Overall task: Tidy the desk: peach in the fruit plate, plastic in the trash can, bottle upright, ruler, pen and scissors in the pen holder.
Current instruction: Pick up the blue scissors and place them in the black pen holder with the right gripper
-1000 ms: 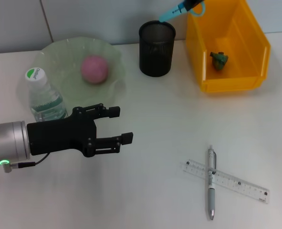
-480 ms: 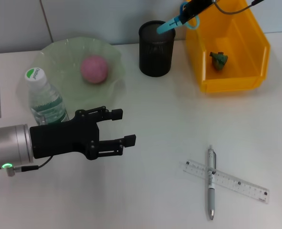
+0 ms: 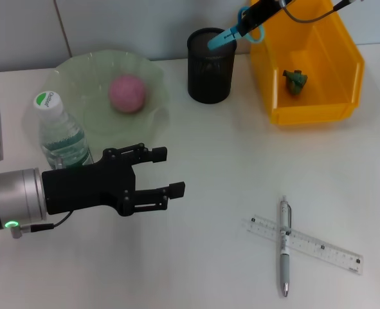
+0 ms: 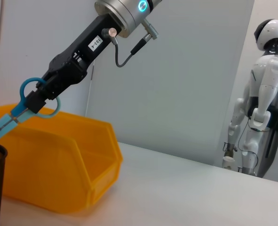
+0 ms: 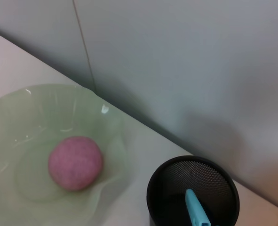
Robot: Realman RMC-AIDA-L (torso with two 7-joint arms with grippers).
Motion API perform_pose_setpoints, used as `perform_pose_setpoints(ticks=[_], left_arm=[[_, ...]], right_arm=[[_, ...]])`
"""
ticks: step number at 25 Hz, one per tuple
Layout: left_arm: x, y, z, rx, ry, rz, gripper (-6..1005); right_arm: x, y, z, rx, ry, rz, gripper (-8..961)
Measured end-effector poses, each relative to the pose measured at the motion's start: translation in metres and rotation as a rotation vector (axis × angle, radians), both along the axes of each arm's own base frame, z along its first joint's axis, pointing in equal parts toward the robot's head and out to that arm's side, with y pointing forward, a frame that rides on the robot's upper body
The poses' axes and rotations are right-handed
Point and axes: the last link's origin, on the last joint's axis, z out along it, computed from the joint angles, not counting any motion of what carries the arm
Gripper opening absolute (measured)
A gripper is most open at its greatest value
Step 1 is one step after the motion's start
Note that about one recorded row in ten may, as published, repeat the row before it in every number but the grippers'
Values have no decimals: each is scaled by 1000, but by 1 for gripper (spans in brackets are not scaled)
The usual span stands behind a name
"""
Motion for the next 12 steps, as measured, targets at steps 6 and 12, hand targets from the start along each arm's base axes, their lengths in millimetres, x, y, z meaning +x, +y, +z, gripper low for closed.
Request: perform_pose_setpoints(ticks=[6, 12], left_arm=[[-2, -2, -1, -4, 4, 6, 807], [-2, -2, 0, -9, 2, 9, 807]], right_arm=[[1, -1, -2, -4, 4, -1, 89], [1, -1, -4, 2, 6, 3, 89]])
